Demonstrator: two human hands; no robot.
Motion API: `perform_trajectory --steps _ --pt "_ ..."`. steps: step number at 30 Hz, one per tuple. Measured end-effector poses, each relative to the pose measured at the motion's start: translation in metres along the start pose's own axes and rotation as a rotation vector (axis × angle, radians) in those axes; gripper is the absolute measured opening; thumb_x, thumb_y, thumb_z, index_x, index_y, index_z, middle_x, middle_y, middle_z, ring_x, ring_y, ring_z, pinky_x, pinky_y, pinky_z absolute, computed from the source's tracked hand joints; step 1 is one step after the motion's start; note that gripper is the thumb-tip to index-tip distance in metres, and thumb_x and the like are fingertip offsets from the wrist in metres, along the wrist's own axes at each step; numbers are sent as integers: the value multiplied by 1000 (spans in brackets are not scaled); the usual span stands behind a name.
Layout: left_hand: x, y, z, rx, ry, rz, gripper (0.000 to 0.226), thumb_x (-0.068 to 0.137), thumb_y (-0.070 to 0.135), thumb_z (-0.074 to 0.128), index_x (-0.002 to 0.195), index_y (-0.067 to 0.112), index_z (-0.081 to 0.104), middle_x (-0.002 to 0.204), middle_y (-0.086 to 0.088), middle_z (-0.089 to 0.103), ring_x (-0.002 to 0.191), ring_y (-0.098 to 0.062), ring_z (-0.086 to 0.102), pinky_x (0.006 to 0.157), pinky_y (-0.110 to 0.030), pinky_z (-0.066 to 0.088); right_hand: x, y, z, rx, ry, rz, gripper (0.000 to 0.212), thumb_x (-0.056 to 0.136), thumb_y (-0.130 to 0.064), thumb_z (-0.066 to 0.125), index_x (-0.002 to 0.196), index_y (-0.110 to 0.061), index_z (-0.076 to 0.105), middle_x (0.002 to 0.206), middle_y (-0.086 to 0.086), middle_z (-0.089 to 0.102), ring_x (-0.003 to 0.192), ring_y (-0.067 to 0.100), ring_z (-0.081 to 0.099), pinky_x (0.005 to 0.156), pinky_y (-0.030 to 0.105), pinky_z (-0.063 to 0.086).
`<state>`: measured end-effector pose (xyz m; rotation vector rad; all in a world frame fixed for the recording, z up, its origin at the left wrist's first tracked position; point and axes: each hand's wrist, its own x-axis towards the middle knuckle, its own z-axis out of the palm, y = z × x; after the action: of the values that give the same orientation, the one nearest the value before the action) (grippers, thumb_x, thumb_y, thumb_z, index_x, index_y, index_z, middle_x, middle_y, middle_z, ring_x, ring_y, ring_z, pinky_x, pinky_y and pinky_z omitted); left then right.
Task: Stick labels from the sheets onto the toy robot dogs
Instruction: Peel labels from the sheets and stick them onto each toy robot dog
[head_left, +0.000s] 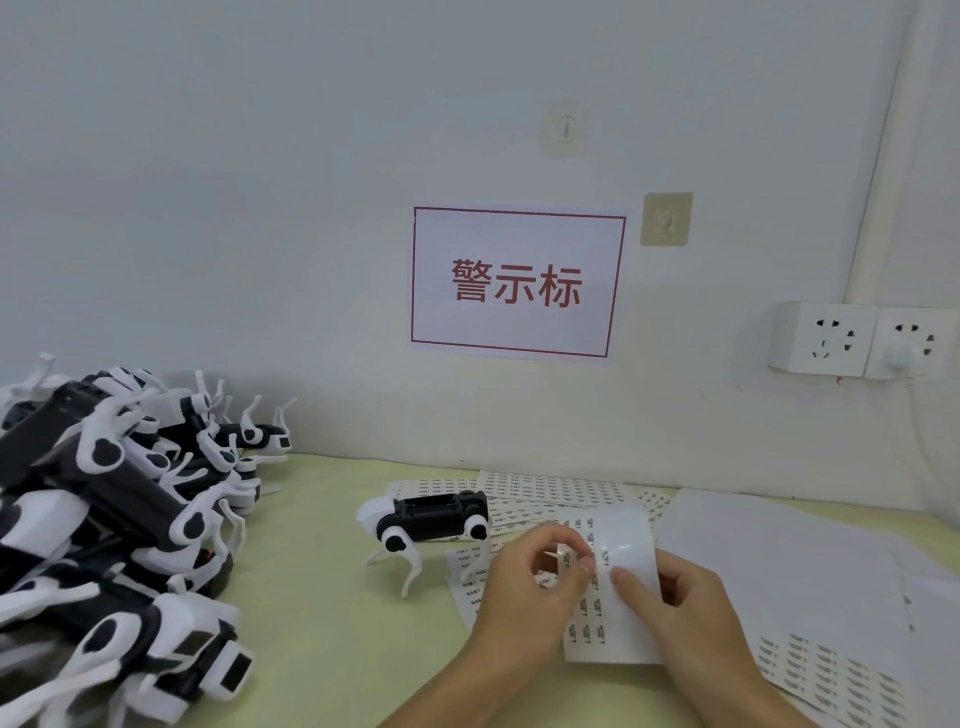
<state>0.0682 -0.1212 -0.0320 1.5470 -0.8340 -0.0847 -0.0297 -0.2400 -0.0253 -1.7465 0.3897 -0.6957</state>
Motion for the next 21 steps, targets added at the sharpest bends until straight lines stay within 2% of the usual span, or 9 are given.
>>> perform_trajectory --steps 4,6,8,10,12,15,21 --pt "-2 -1 4 122 19 73 19 92 19 66 86 37 67 116 21 56 108 9 52 78 -16 50 -1 0 1 20 7 -3 16 91 -11 66 88 -22 78 79 -2 77 71 12 74 54 17 54" --pt "-3 -4 5 192 44 99 21 91 21 68 83 40 66 131 26 43 121 18 38 89 -12 43 -1 0 1 12 13 -12 21 91 -11 66 80 -25 78 77 -2 76 69 11 73 53 15 52" --pt "-4 -6 5 288 60 168 21 91 23 69 82 41 64 136 28 36 128 19 28 97 -5 31 -2 1 1 2 6 -27 25 91 -13 66 76 -29 77 75 -1 75 68 12 72 53 16 52" --pt "-5 -7 6 385 73 276 13 92 23 67 87 34 67 129 25 44 127 14 30 96 -1 25 -2 1 1 -30 2 -51 23 91 -14 66 75 -27 75 73 3 73 68 19 70 54 20 52" --pt "-6 -6 7 485 68 363 5 92 21 66 92 23 70 112 18 56 115 3 41 93 -8 32 -2 3 0 -69 -1 -70 20 90 -15 66 72 -20 72 71 9 70 68 26 66 55 23 49" --pt "-9 -3 8 537 60 392 6 92 19 65 94 17 70 95 11 64 100 -4 46 85 -17 39 -1 4 -1 -118 4 -86 22 89 -15 66 67 -13 67 68 10 66 59 14 58 51 18 44" --pt "-8 -2 8 517 50 334 8 92 16 64 94 12 71 94 6 67 98 -9 50 80 -19 37 0 7 0 -138 17 -79 19 88 -17 67 70 -10 69 66 7 66 58 7 57 52 17 44"
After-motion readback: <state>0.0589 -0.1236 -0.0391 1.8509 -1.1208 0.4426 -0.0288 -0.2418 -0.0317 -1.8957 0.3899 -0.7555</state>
